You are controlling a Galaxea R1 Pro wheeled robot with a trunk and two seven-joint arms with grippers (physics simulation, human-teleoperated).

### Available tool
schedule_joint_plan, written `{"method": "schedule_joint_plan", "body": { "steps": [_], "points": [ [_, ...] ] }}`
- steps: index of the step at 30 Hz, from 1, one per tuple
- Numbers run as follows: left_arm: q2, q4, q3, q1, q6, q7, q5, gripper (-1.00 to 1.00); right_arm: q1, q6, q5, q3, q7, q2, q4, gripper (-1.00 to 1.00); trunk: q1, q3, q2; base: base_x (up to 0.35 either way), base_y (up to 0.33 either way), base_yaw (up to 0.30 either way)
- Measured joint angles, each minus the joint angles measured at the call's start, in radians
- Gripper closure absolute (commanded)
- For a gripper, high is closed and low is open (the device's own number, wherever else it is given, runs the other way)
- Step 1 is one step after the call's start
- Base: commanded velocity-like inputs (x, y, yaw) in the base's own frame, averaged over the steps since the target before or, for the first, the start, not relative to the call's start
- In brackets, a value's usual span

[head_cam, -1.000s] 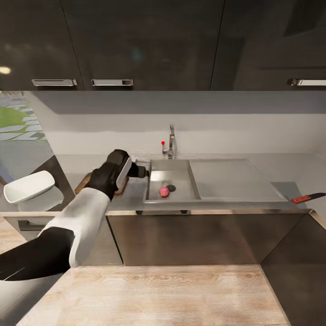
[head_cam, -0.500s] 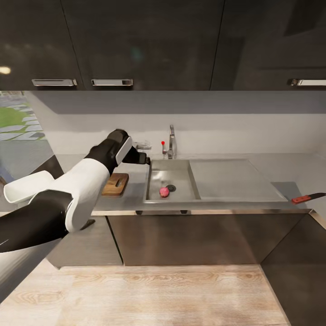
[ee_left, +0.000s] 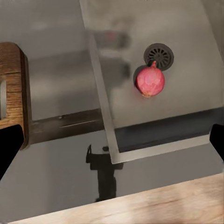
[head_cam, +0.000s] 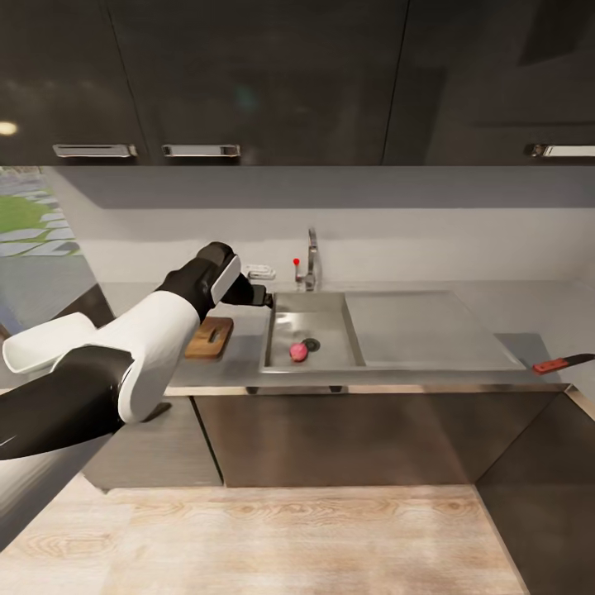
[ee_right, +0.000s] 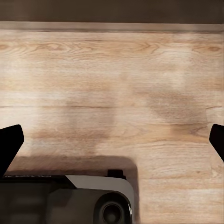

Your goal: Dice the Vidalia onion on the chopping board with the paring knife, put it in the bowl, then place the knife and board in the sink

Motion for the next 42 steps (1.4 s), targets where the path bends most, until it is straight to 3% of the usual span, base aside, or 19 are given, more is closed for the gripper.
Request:
{"method": "schedule_joint_plan", "body": {
  "steps": [10, 28, 34, 42],
  "points": [
    [0.000, 0.003, 0.000, 0.005, -0.048, 0.000, 0.000, -1.00, 0.000, 0.000, 0.000, 0.000, 0.000, 0.000, 0.000, -1.00, 0.000, 0.000, 0.000, 0.207, -0.180, 0.000],
    [0.001, 0.053, -0.001, 0.007, -0.053, 0.004, 0.000, -1.00, 0.000, -0.001, -0.001, 0.001, 0.000, 0.000, 0.000, -1.00, 0.000, 0.000, 0.000, 0.077, -0.253, 0.000],
    [0.006, 0.070, 0.000, 0.082, -0.054, 0.008, -0.002, -1.00, 0.000, 0.001, -0.001, 0.001, 0.000, 0.000, 0.000, -1.00, 0.000, -0.002, 0.000, 0.001, -0.029, 0.000],
    [0.008, 0.072, 0.002, 0.098, -0.061, 0.009, -0.003, -1.00, 0.000, 0.001, -0.001, 0.001, 0.000, 0.000, 0.000, -1.00, 0.000, -0.012, 0.000, 0.000, -0.003, 0.000]
  ]
}}
